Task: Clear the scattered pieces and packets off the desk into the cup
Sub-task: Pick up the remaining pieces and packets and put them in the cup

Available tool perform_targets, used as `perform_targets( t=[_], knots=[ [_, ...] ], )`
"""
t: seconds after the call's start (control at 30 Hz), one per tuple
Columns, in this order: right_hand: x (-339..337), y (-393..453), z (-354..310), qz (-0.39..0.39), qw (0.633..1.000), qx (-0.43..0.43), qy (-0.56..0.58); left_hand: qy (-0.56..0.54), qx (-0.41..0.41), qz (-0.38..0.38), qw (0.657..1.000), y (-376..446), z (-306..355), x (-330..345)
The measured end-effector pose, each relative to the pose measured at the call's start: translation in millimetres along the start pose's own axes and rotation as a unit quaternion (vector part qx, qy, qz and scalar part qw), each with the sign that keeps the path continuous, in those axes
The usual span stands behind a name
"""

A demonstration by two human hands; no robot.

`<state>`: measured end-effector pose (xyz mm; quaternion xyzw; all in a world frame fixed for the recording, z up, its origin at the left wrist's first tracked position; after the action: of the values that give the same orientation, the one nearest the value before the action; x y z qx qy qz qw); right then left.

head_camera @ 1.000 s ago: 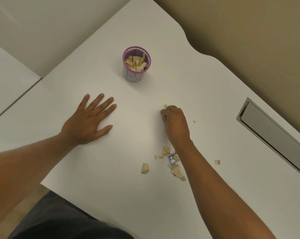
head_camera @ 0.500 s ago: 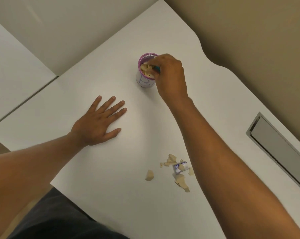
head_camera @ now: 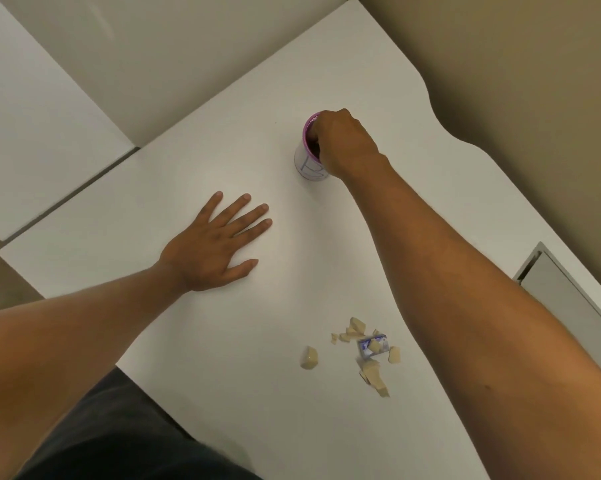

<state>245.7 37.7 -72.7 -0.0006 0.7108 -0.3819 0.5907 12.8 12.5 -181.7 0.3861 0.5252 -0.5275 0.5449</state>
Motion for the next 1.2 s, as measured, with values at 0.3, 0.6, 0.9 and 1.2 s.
perform_targets(
  t=[0.3, 0.6, 0.9, 1.2],
  knots=[
    [-49.3, -37.5, 21.9, 0.034, 0.992, -0.016, 0.119, -0.004, 0.000, 0.000, 1.000, -1.1, -0.1, -4.5],
    [108.2, -167.2, 175.5, 0.135, 0.927, 0.180, 0.298, -0.010, 0.000, -0.003, 1.000, -3.4, -1.6, -0.1],
    [232.7, -194.6, 149.8, 0.072, 0.920, 0.218, 0.317, -0.017, 0.005, -0.012, 1.000, 1.2, -3.7, 8.8],
    [240.6, -250.1, 124.3, 0.166, 0.891, 0.214, 0.364, 0.003, 0.008, -0.010, 1.000, 3.4, -2.7, 8.8]
  ],
)
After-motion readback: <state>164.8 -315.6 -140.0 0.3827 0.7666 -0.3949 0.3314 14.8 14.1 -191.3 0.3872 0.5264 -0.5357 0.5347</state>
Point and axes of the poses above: each hand's wrist, its own y-axis towards the middle knuckle, its own x-axis out of the palm, z = x × y, the point moved 9 cm from there along y, towards the middle knuckle, and after that the axes turned 9 degrees about -z, right-handed, at the moved point
